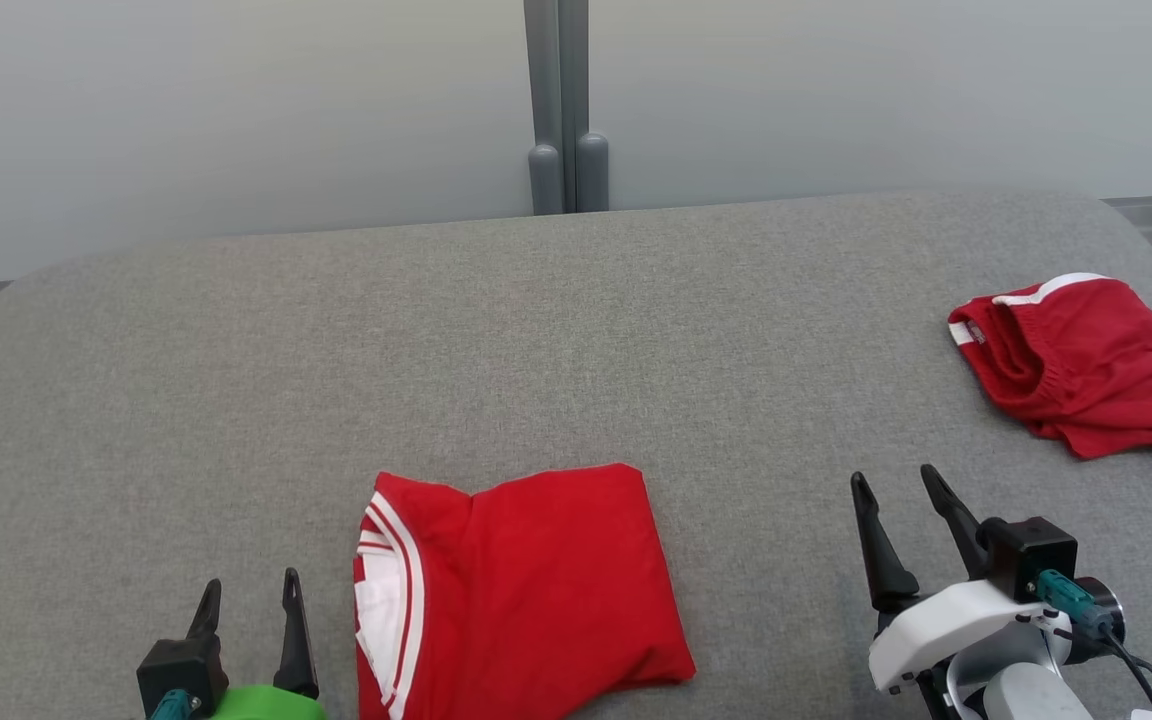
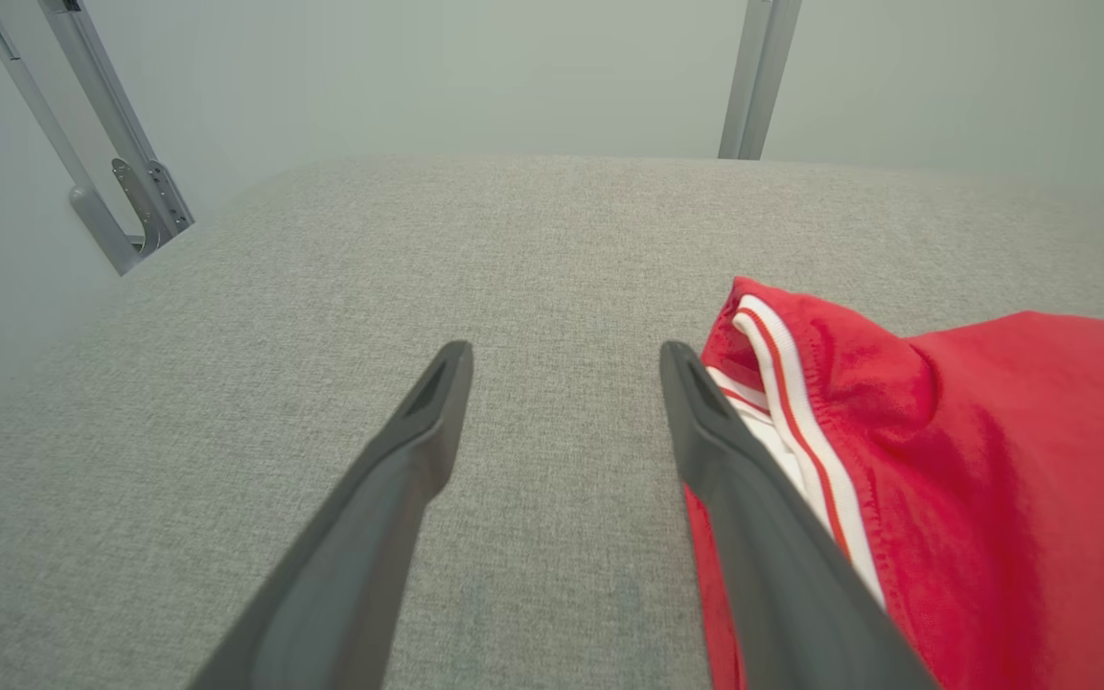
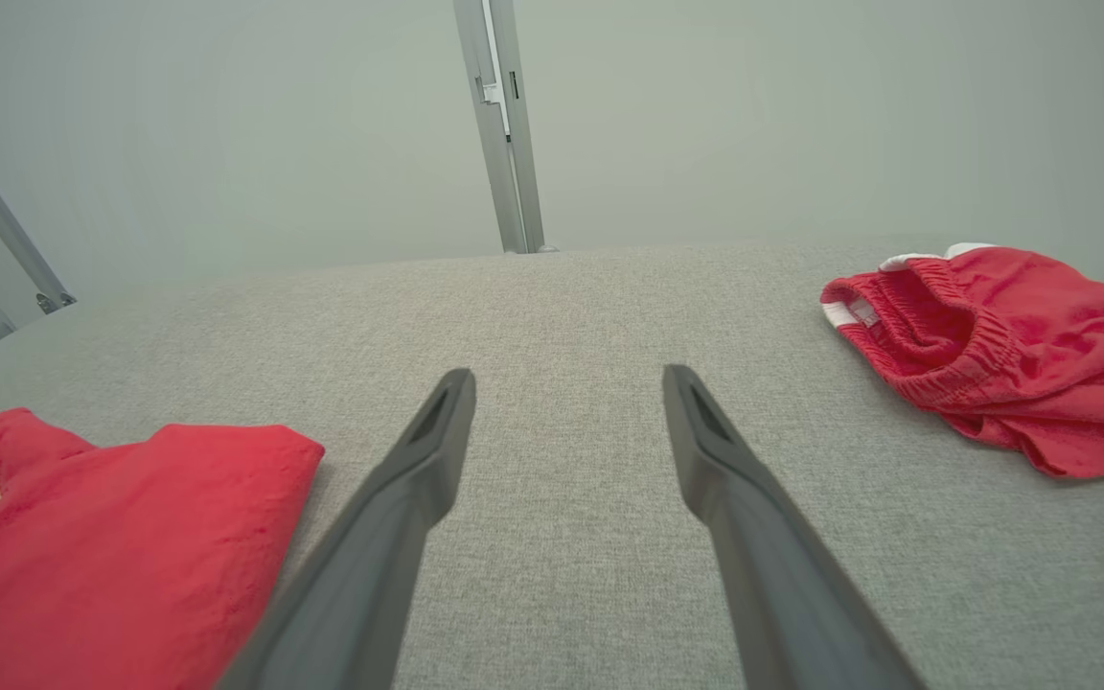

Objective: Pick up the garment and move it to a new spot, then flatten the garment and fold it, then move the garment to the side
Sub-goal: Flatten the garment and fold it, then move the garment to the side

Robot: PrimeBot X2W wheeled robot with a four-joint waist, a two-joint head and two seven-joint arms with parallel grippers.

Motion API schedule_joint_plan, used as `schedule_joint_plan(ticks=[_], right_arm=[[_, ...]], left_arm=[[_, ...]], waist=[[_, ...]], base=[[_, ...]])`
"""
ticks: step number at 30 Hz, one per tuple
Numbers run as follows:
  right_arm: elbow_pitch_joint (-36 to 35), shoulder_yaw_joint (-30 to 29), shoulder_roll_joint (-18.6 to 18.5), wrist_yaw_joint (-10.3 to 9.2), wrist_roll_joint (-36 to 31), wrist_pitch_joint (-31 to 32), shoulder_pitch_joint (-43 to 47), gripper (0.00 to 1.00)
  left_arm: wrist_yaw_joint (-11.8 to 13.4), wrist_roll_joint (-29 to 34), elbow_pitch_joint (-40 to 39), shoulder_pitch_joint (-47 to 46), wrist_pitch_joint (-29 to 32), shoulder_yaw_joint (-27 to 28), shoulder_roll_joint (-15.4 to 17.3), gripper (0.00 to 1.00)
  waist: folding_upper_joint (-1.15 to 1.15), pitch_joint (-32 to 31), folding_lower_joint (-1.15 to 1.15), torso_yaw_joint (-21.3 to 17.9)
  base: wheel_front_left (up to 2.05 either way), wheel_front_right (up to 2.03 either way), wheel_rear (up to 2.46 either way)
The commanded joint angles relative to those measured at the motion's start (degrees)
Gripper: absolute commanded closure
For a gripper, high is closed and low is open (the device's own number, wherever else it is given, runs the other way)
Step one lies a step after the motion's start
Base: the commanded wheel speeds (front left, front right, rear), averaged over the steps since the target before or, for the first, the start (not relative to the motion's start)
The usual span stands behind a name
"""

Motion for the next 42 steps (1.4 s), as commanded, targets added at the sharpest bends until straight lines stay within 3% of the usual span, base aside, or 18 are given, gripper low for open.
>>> schedule_joint_plan(ticks=[1,23,31,37,42], right_arm=[[-0.16,0.00,-0.07,-0.02,-0.55,-0.12,0.59,0.00],[1.03,2.81,0.04,-0.02,0.62,-0.12,-0.73,0.00],[4.45,11.28,0.05,-0.02,4.73,-0.12,-3.34,0.00],[10.50,16.74,0.01,-0.02,9.87,-0.12,-7.21,0.00],[16.62,20.38,0.01,-0.02,10.21,-0.12,-10.27,0.00]], left_arm=[[-0.18,0.38,-0.25,0.76,0.02,0.18,0.23,0.00],[-0.33,-0.70,-0.67,-0.45,0.02,-2.35,0.22,0.00],[-0.40,-1.05,-0.77,-1.81,0.02,-4.68,0.23,0.00],[-0.07,-1.53,-0.55,-2.94,0.02,-5.94,0.21,0.00],[0.03,-1.73,-0.42,-3.52,0.02,-6.71,0.22,0.00]], waist=[[0.00,0.01,0.00,0.03],[0.00,2.36,0.00,2.87],[0.00,6.22,0.00,6.31],[0.00,8.09,0.00,8.82],[0.00,8.72,0.00,10.53]], base=[[0.00,0.00,0.00],[0.00,0.00,0.00],[0.00,0.00,0.00],[0.00,0.00,0.00],[0.00,0.00,0.00]])
